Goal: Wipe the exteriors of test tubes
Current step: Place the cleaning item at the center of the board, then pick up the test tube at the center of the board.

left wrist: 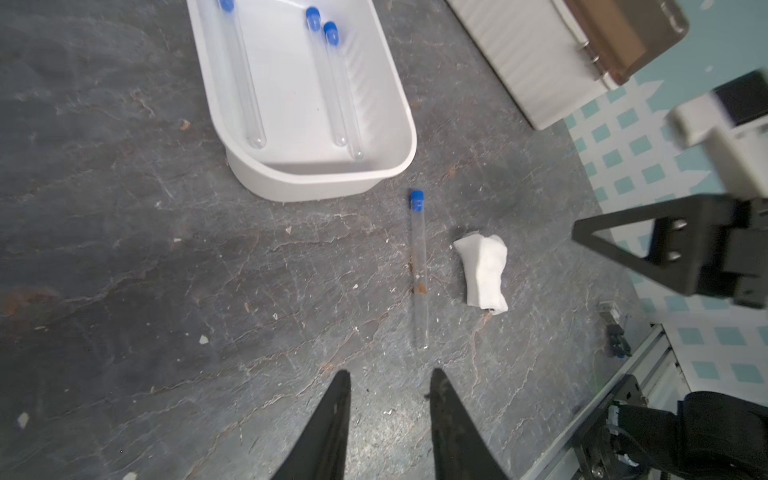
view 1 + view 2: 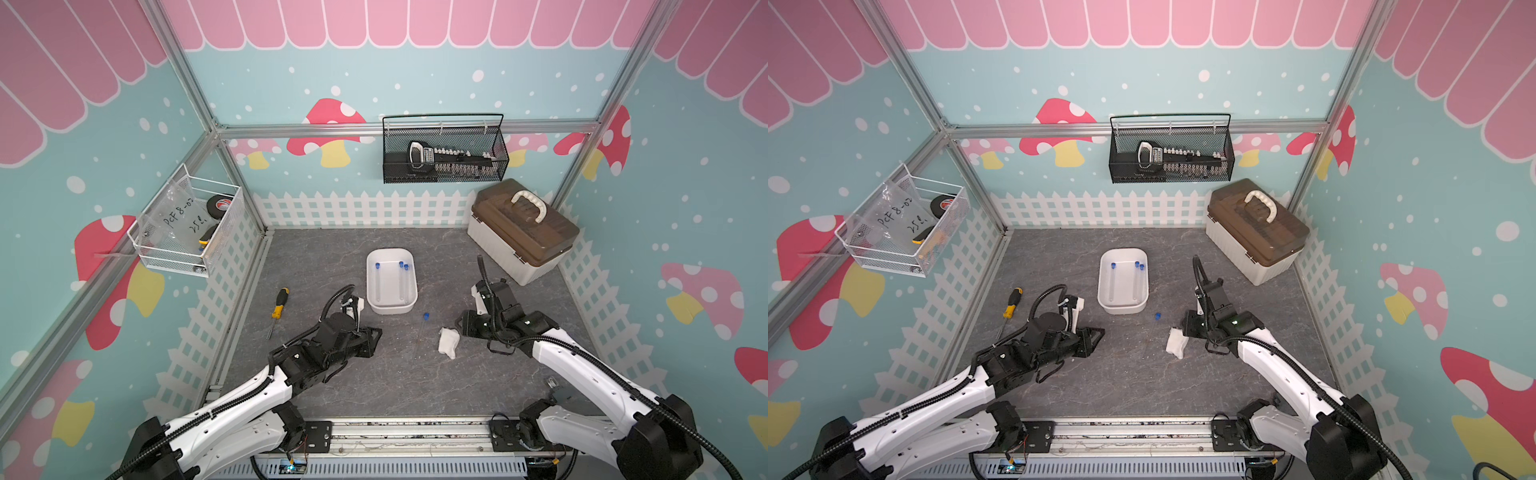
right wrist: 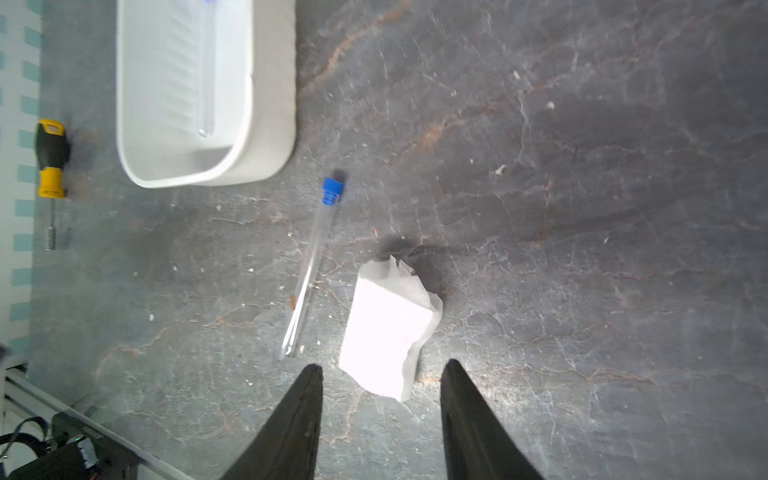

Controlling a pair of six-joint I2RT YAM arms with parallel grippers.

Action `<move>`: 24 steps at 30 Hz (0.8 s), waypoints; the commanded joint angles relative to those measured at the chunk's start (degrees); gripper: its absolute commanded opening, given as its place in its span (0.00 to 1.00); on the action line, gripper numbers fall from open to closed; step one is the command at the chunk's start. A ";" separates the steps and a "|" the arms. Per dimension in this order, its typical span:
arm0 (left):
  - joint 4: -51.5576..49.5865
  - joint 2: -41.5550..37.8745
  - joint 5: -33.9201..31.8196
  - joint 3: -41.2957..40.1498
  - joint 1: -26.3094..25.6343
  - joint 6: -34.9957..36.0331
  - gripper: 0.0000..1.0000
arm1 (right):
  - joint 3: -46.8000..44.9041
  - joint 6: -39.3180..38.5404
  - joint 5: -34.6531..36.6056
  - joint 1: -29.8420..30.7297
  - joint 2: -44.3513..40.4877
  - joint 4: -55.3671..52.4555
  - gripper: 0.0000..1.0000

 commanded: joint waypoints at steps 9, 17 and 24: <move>9.65 4.75 -1.08 -4.02 -4.38 -5.91 0.34 | 6.80 0.31 -0.87 5.64 16.51 6.87 0.41; 8.58 0.25 -4.77 -6.99 -8.07 -8.56 0.34 | 8.43 6.99 5.25 10.61 27.75 14.24 0.34; 5.06 -5.02 -5.23 -9.14 -8.16 -7.36 0.34 | 10.44 10.30 8.79 12.00 32.28 14.50 0.32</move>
